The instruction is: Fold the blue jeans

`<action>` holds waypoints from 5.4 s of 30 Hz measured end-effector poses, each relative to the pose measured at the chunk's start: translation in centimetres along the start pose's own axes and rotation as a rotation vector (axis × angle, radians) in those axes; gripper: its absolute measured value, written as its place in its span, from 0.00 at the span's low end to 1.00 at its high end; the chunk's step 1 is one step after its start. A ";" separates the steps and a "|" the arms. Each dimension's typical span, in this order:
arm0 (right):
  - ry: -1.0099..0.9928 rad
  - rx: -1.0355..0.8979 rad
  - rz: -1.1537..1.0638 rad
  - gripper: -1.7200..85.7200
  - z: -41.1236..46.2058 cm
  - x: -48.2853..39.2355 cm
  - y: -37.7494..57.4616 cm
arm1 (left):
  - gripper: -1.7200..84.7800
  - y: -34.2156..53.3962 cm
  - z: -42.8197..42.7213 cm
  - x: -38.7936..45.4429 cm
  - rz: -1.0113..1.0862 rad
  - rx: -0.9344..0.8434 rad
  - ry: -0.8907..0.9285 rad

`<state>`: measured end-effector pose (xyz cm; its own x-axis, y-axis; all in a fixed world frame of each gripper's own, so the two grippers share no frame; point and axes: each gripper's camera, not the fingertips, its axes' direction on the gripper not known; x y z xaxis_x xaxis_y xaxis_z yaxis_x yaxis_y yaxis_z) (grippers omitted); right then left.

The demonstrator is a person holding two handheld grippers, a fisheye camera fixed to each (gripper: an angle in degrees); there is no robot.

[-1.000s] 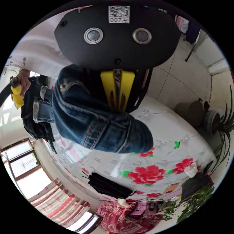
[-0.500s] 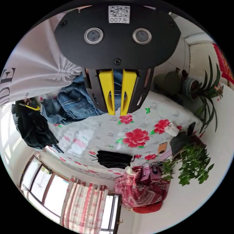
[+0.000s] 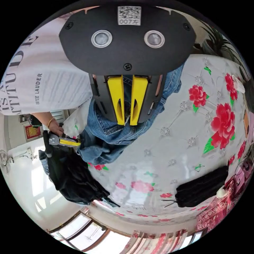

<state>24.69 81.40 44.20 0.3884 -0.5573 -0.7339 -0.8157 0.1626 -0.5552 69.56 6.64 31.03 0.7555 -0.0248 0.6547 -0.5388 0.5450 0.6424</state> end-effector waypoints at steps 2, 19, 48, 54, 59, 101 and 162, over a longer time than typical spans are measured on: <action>-0.050 0.184 0.046 0.02 -5.1 3.3 -0.5 | 0.05 -1.7 -9.0 -2.6 -0.058 0.154 -0.028; -0.125 1.063 0.275 0.02 -31.4 24.5 9.2 | 0.07 12.2 -42.7 -16.1 -0.411 0.974 -0.043; -0.741 0.502 1.070 0.03 2.0 43.0 4.7 | 0.05 1.8 -29.9 -27.9 -0.806 0.449 -0.042; -0.750 0.748 0.783 0.03 -8.1 40.9 11.0 | 0.05 4.0 -37.9 -18.1 -0.492 0.470 -0.146; -0.420 0.239 0.877 0.05 -5.8 38.7 17.1 | 0.06 9.5 -34.9 -19.1 -0.687 0.233 -0.249; -0.025 -0.039 0.205 0.04 12.0 17.7 -9.7 | 0.10 -3.8 -17.8 -18.8 -0.475 0.208 -0.214; -0.016 -0.080 0.199 0.09 31.5 23.7 -22.1 | 0.02 -5.7 -25.5 -45.2 -0.644 0.319 -0.098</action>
<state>65.39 90.29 26.75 0.2224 -0.5074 -0.8325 -0.9082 0.2028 -0.3662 47.99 26.08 -12.39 0.9307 -0.3416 0.1305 -0.0920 0.1266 0.9877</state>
